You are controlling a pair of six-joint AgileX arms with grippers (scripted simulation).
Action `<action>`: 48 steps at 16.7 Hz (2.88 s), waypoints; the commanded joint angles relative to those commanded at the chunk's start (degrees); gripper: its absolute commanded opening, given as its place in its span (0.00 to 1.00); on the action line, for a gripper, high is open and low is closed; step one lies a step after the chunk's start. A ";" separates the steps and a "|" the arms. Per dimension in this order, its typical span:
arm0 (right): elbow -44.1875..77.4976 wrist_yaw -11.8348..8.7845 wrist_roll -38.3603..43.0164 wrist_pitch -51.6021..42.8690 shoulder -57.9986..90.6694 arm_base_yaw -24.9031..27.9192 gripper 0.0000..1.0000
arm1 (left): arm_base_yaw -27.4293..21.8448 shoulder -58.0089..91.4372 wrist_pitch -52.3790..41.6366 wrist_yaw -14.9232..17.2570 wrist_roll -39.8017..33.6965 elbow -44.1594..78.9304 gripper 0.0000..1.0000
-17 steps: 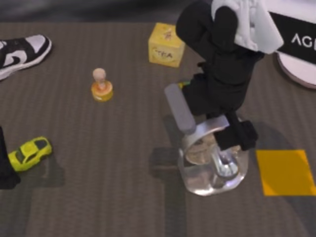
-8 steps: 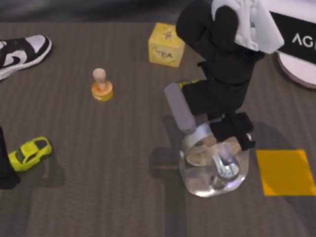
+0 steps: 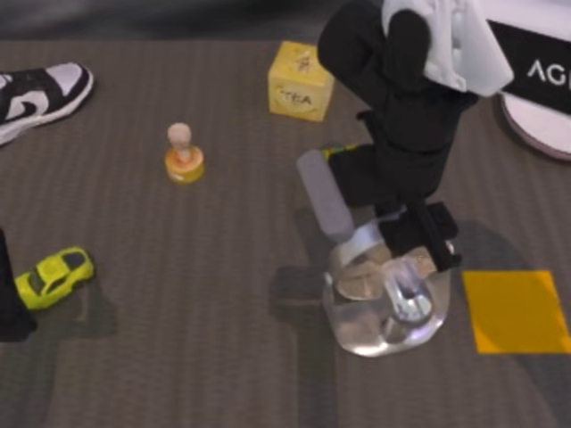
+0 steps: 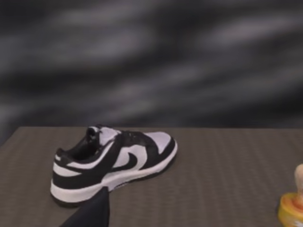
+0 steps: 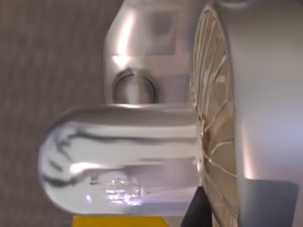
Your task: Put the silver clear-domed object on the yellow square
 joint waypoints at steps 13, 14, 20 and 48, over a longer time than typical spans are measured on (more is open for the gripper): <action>11.53 0.00 -0.01 -11.17 0.33 0.25 0.00 | 0.00 0.00 0.00 0.00 0.00 0.00 1.00; 11.43 0.04 0.50 -11.17 0.34 0.25 0.00 | 0.00 0.00 0.00 0.00 0.00 0.00 1.00; 8.86 1.17 15.52 -10.41 -0.42 -0.63 0.00 | 0.00 0.00 0.00 0.00 0.00 0.00 1.00; -17.35 -0.19 174.64 -6.92 -23.56 -19.68 0.00 | 0.00 0.00 0.00 0.00 0.00 0.00 1.00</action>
